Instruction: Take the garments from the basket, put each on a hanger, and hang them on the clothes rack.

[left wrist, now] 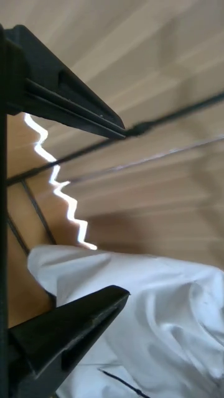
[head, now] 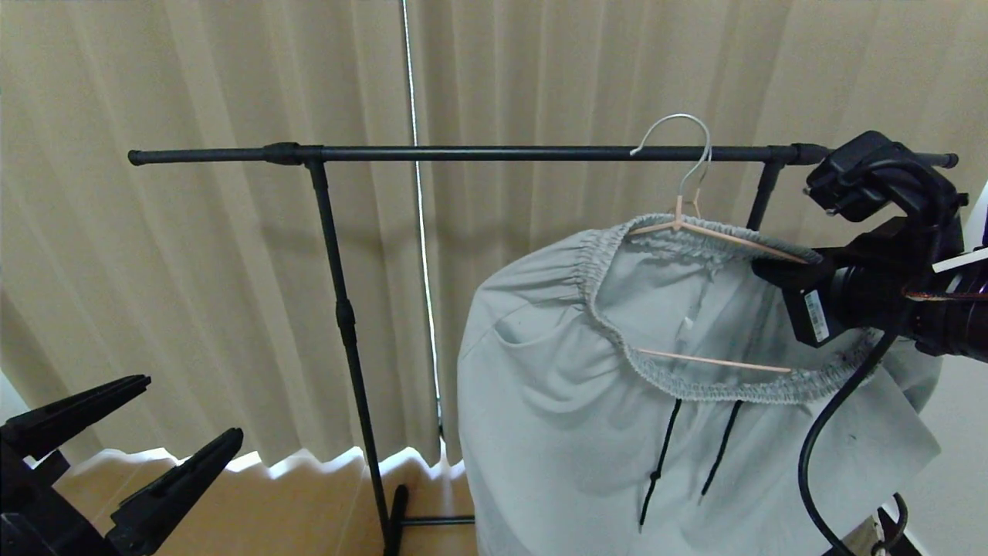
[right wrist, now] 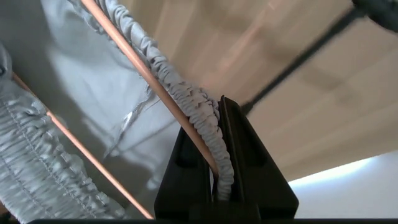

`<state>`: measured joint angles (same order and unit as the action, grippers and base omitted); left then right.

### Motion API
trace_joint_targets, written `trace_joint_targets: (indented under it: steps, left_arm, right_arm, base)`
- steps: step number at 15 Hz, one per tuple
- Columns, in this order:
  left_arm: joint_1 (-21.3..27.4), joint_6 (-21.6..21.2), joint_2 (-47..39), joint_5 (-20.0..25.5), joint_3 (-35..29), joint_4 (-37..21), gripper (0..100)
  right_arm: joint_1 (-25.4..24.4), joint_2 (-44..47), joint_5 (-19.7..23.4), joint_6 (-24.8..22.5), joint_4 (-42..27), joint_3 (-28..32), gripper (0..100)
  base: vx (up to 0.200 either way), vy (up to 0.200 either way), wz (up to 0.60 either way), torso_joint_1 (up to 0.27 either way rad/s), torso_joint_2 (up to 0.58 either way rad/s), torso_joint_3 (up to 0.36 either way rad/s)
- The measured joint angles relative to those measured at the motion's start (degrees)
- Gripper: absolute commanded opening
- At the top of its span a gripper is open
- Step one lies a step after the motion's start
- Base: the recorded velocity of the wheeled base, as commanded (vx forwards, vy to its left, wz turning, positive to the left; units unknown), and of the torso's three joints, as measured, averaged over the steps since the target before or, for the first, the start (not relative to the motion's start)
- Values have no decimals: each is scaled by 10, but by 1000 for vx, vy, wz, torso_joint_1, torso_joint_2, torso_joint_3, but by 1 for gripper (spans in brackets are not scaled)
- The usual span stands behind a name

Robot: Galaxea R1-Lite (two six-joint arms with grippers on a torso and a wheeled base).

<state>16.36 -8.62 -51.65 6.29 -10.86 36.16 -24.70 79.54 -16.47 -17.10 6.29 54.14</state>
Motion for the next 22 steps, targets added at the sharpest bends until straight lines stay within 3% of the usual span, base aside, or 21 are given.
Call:
trace_joint_targets:
  steps: [6, 9, 13, 17, 22]
  left_arm:
    - [1, 1, 7, 0, 5, 0, 100]
    - [1, 2, 8, -1, 6, 0, 100]
    - [1, 1, 7, -1, 9, -1, 100]
    - [1, 0, 7, -1, 9, -1, 100]
    - [1, -16, 9, -1, 17, -1, 100]
  right_arm:
    - [17, 2, -10, 26, -78, 34, 0]
    - [24, 8, -29, 31, -79, 42, 0]
    - [26, 26, -47, 75, -79, 62, 0]
    - [26, 47, -57, 78, -79, 88, 0]
    - [22, 80, -100, 77, -78, 112, 0]
  base:
    - [33, 0, 0, 0, 0, 0]
    - [200, 0, 0, -1, 1, 7]
    - [200, 0, 0, 10, 4, 2]
    - [200, 0, 0, 2, 4, 4]
    - [0, 0, 0, 0, 0, 0]
